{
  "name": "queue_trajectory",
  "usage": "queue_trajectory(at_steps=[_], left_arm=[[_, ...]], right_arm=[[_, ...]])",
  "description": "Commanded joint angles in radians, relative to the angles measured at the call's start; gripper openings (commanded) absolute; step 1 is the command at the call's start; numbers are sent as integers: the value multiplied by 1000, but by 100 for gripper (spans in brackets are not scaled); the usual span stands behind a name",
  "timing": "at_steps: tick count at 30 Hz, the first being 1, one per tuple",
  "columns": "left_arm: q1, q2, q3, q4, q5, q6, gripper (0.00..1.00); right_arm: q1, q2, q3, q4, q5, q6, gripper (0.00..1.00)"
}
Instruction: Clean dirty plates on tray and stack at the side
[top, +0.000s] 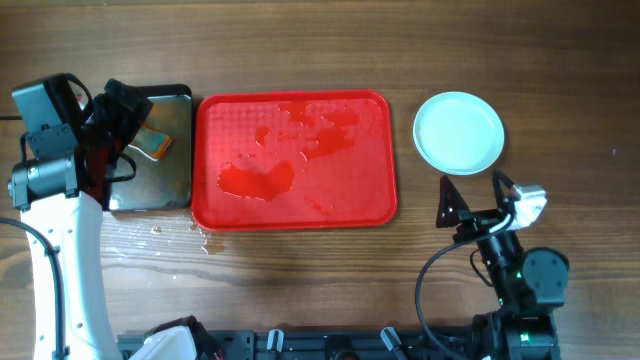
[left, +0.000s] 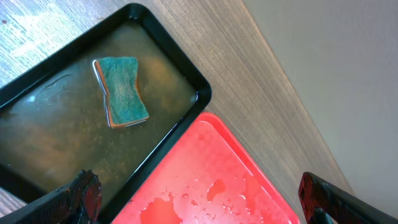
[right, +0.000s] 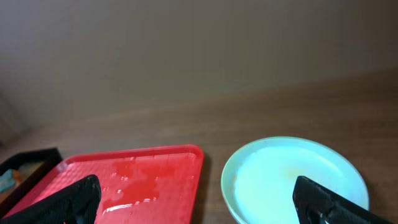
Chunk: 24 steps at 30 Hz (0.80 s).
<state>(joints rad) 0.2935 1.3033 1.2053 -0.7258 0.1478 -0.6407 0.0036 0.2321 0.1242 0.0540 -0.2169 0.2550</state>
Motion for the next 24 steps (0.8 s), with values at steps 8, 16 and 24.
queue_trajectory(at_steps=[8, 16, 24], left_arm=[[-1, -7, -1, 2, 9, 5, 100], [-1, -7, -1, 2, 9, 5, 100], [-1, -7, -1, 2, 9, 5, 100]], right_arm=[[-69, -227, -119, 28, 14, -12, 100], [-69, -230, -119, -51, 150, -21, 100], [-68, -230, -119, -54, 162, -124, 100]])
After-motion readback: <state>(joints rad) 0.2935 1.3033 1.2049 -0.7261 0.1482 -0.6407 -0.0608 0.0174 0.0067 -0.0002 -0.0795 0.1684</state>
